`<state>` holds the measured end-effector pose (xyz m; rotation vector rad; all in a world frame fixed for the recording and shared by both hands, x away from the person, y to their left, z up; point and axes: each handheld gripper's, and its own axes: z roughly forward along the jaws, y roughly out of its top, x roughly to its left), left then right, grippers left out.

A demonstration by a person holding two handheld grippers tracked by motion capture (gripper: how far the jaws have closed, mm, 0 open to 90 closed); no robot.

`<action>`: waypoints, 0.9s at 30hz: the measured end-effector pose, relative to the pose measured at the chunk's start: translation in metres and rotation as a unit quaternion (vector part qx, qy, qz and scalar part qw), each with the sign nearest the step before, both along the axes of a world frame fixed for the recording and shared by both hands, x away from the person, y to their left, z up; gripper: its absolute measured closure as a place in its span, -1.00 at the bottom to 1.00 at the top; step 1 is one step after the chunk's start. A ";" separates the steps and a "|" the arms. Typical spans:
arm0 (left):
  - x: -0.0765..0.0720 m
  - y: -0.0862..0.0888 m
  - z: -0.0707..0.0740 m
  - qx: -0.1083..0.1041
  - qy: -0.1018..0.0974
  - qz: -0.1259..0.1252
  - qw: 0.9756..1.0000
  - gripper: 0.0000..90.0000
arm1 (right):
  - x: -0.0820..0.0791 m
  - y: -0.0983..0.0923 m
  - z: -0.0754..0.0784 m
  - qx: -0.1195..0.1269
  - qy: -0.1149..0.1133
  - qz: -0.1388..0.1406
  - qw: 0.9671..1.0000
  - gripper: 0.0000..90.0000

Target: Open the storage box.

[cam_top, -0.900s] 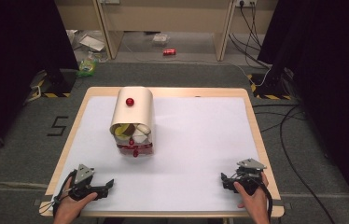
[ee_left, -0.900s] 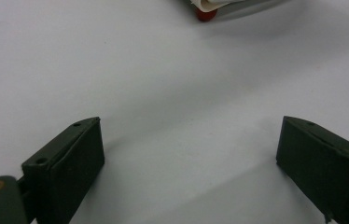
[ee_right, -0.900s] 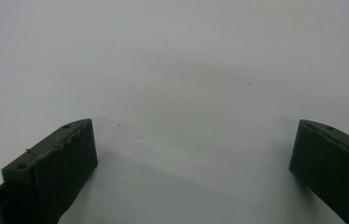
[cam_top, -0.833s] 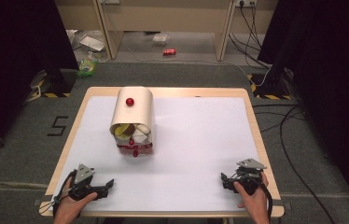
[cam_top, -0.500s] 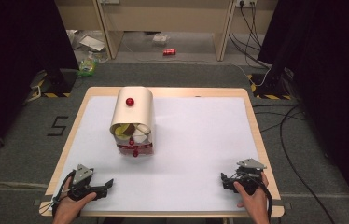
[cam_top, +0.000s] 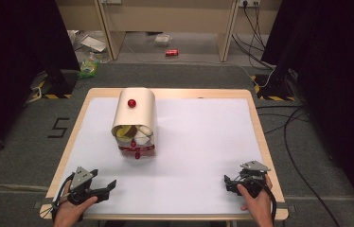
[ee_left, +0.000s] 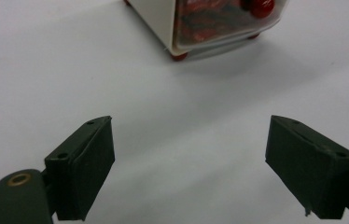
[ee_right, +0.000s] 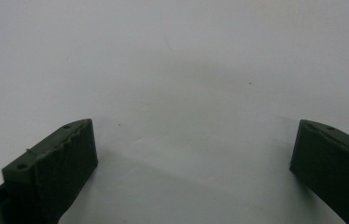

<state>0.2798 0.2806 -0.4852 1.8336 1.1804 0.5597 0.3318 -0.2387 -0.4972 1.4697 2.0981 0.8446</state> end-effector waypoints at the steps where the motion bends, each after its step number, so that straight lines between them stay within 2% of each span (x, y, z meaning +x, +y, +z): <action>1: 0.000 -0.002 0.003 0.002 -0.003 -0.004 1.000 -0.67 | 0.000 0.000 0.000 0.000 0.000 0.000 1.000 -0.98; 2: -0.002 -0.005 0.008 0.004 -0.013 -0.008 1.000 -0.66 | 0.000 0.000 0.000 0.001 0.000 0.000 1.000 -0.99; 12: -0.005 -0.014 0.028 0.001 -0.046 -0.023 0.999 -0.66 | 0.000 0.000 0.000 0.000 0.000 0.000 1.000 -0.99; 16: -0.002 -0.016 0.033 0.005 -0.051 -0.026 0.998 -0.66 | 0.000 0.000 0.000 0.001 0.000 0.000 1.000 -0.99; 22: 0.001 -0.023 0.040 0.001 -0.054 -0.039 0.998 -0.66 | 0.000 0.000 0.000 0.001 0.000 0.000 1.000 -0.99; 27: 0.005 -0.028 0.048 0.004 -0.067 -0.045 0.997 -0.67 | 0.000 0.000 0.000 0.000 0.000 0.000 1.000 -0.99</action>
